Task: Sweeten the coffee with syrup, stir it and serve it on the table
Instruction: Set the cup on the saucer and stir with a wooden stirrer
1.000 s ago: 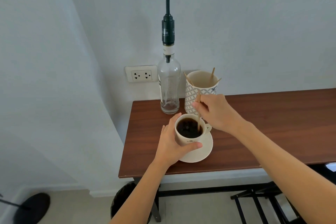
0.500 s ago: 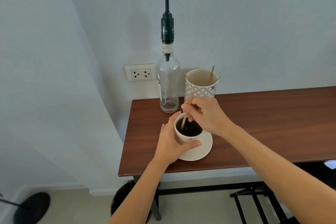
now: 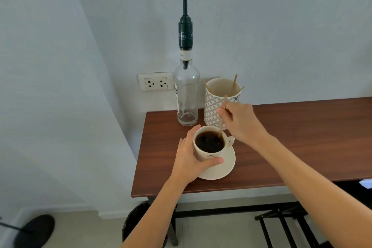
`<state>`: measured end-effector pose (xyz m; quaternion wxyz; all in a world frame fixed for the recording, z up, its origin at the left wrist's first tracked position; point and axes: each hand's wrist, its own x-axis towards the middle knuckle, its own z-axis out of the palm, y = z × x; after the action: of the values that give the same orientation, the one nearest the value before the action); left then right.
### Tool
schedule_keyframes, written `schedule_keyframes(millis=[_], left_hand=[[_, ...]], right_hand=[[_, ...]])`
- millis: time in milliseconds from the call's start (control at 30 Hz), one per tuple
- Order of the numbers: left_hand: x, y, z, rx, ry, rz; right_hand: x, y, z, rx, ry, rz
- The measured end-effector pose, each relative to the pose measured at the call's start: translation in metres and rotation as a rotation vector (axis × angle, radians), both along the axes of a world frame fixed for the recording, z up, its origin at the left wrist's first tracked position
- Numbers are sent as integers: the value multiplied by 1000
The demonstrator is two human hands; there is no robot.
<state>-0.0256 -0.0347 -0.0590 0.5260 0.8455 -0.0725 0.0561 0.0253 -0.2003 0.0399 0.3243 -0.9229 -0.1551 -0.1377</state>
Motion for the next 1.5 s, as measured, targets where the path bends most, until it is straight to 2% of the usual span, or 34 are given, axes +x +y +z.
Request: schedule_keyframes(millis=[133, 300, 433, 500, 633, 767, 933, 1100, 1200, 1300, 1400, 1500], left_hand=[[0, 0, 0, -2, 5, -2], [0, 0, 1, -4, -15, 4], [1, 0, 0, -7, -8, 4], [1, 0, -1, -6, -14, 2], [0, -1, 1, 7, -37, 21], [1, 0, -1, 3, -43, 18], [1, -1, 0, 24, -58, 33], [1, -1, -1, 12, -61, 24], [1, -1, -1, 26, -69, 27], [2, 0, -3, 27, -64, 23], [1, -1, -3, 16, -46, 13], [2, -1, -3, 5, -37, 7]], right_hand=[[-8, 4, -5, 129, 183, 64], [-2, -2, -6, 63, 56, -40], [-6, -2, -6, 173, 219, 30], [-8, 6, -11, 191, 189, 35], [0, -3, -6, 96, 75, -41], [-9, 5, -9, 168, 183, 49], [0, -1, -5, 38, 0, -20], [-12, 11, -8, 146, 126, 158], [-6, 17, -6, 130, -21, 184], [1, 7, -2, -4, -97, 164], [-1, -3, -1, -78, -56, 151], [-11, 7, -4, 27, 75, 210]])
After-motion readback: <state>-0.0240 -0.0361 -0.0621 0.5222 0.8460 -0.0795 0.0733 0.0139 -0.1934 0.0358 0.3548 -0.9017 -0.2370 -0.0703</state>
